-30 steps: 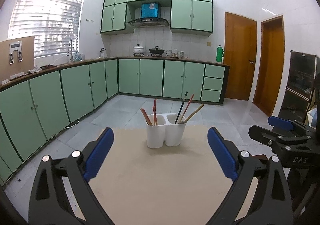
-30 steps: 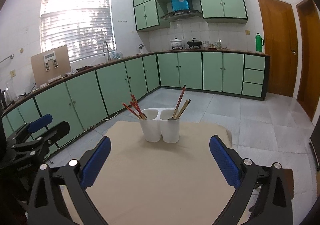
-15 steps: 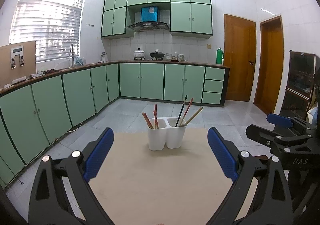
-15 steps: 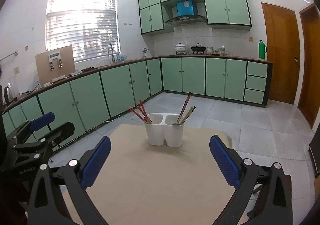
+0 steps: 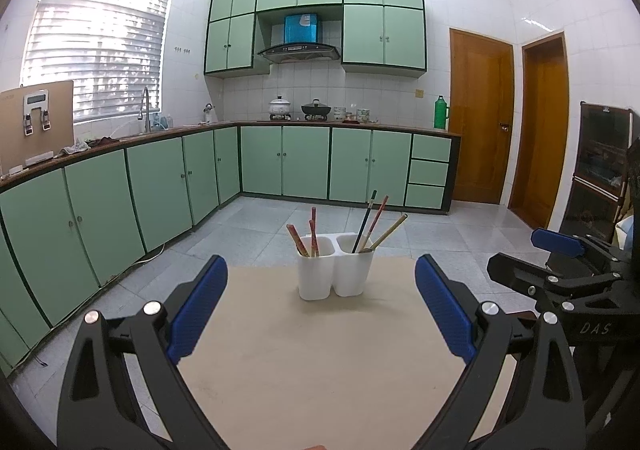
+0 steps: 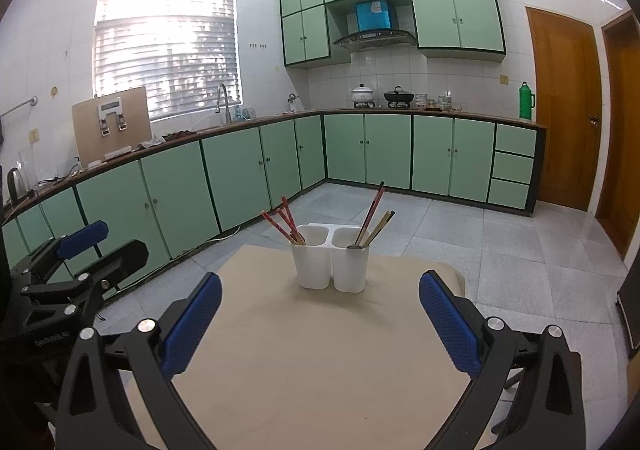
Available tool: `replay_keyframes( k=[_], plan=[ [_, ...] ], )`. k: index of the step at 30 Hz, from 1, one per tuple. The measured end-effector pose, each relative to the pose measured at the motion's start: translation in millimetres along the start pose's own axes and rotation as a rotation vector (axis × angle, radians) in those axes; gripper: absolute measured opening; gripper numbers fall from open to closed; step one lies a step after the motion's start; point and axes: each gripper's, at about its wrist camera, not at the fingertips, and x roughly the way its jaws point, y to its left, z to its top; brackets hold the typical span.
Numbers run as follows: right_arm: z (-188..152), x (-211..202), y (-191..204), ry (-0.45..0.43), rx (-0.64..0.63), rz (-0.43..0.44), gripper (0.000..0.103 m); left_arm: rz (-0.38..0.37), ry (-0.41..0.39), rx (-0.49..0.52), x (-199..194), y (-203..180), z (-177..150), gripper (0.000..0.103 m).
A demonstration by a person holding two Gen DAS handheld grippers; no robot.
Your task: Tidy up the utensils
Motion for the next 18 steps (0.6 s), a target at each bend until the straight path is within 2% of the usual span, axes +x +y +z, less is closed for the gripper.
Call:
replay_keyframes(
  k=[18],
  plan=[
    [-0.6, 1.3, 0.5, 0.000, 0.002, 0.001, 0.097, 0.000, 0.001, -0.006, 0.1, 2.9, 1.1, 0.092]
  ],
)
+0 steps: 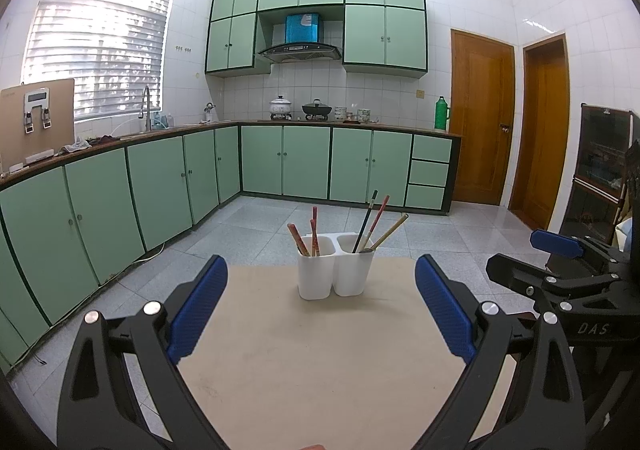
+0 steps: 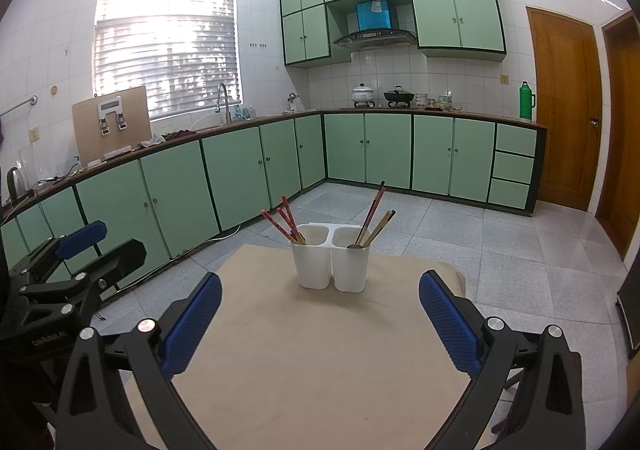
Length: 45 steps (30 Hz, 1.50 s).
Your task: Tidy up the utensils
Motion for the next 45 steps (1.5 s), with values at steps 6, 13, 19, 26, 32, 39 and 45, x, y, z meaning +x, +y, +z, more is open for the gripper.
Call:
replay_keyframes(
  k=[6, 13, 19, 26, 32, 39, 45],
  plan=[
    [-0.6, 0.8, 0.2, 0.000, -0.001, 0.000, 0.097, 0.001, -0.002, 0.000, 0.0, 1.4, 0.9, 0.092],
    [-0.7, 1.4, 0.6, -0.001, -0.002, 0.000, 0.097, 0.001, -0.002, -0.001, 0.0, 1.7, 0.7, 0.092],
    [-1.6, 0.5, 0.9, -0.001, 0.000, 0.002, 0.097, 0.001, 0.000, 0.002, -0.4, 2.7, 0.9, 0.092],
    [-1.8, 0.9, 1.1, -0.001, 0.000, 0.002, 0.097, 0.003, 0.000, 0.002, -1.7, 2.1, 0.1, 0.092],
    [-1.8, 0.9, 1.4, 0.000, -0.001, 0.005, 0.097, 0.003, 0.000, 0.001, -1.7, 2.3, 0.2, 0.092],
    [-1.4, 0.8, 1.8, -0.001, -0.001, 0.005, 0.097, 0.003, -0.001, 0.001, -2.2, 2.6, -0.2, 0.092],
    [-1.4, 0.8, 1.7, 0.000, 0.000, 0.007, 0.097, 0.002, 0.001, 0.001, -2.0, 2.8, -0.1, 0.092]
  ],
)
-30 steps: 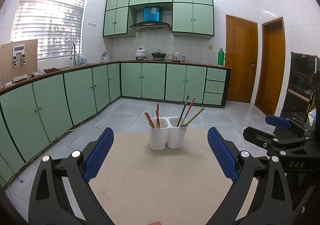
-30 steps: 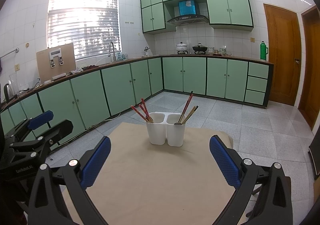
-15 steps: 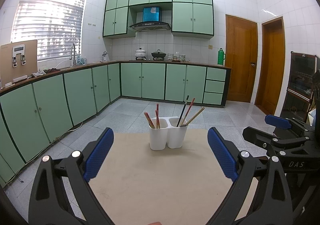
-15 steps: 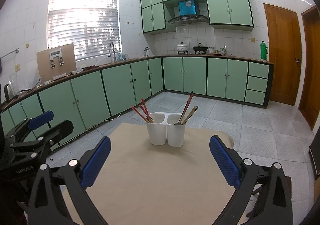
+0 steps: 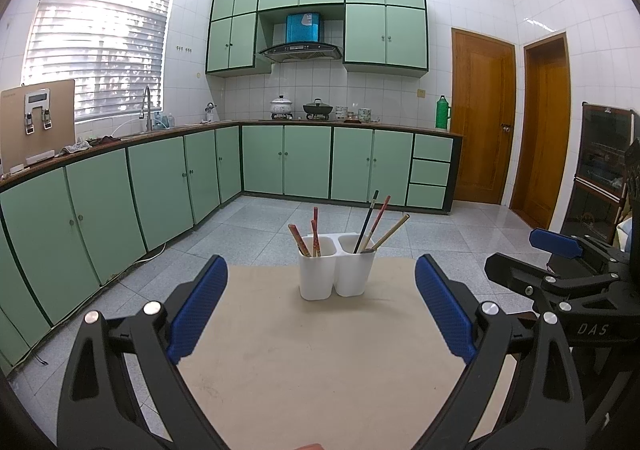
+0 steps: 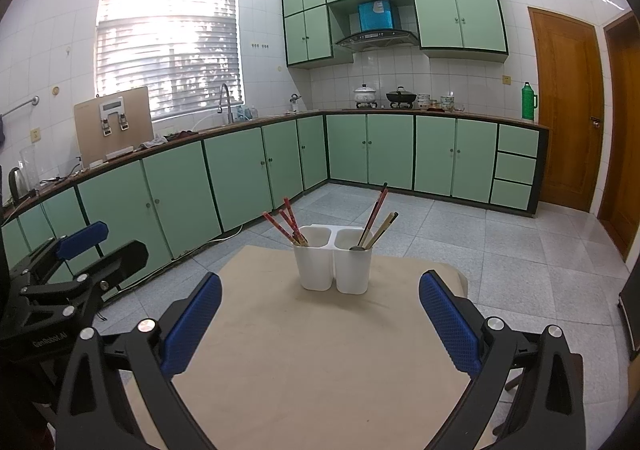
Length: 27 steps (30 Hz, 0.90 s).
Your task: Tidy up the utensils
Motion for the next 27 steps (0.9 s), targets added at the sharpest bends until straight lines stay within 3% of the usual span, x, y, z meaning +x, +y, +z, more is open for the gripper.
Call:
replay_keyframes(
  k=[27],
  plan=[
    [-0.2, 1.5, -0.5, 0.003, 0.000, 0.000, 0.097, -0.003, 0.011, -0.001, 1.6, 2.0, -1.4, 0.092]
  ],
)
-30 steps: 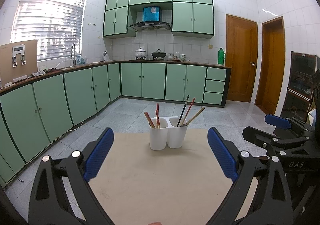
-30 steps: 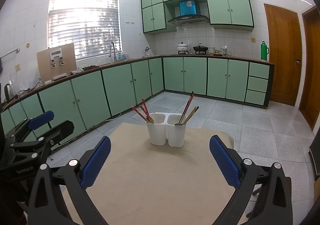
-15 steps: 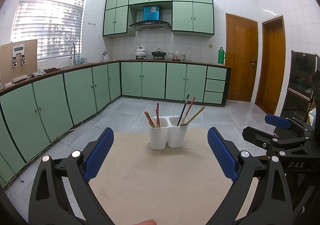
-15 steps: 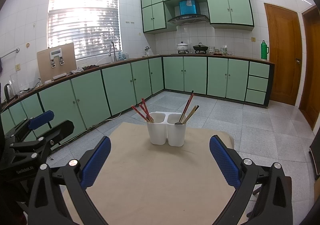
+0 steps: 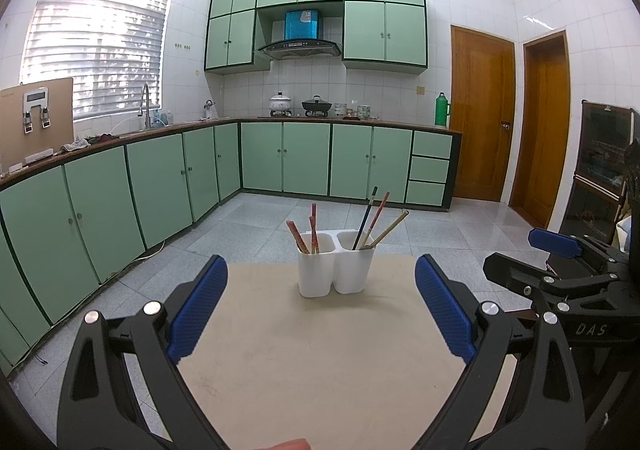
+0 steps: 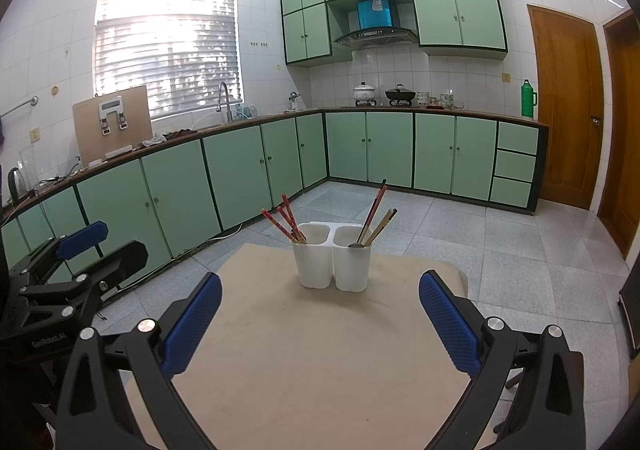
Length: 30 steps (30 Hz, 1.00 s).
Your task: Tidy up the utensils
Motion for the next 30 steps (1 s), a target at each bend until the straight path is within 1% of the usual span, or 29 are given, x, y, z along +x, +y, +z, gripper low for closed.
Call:
replay_keyframes(
  k=[30],
  plan=[
    [-8.1, 4.4, -5.2, 0.011, 0.004, -0.004, 0.097, -0.007, 0.021, -0.008, 5.7, -1.8, -1.2, 0.092]
  ],
)
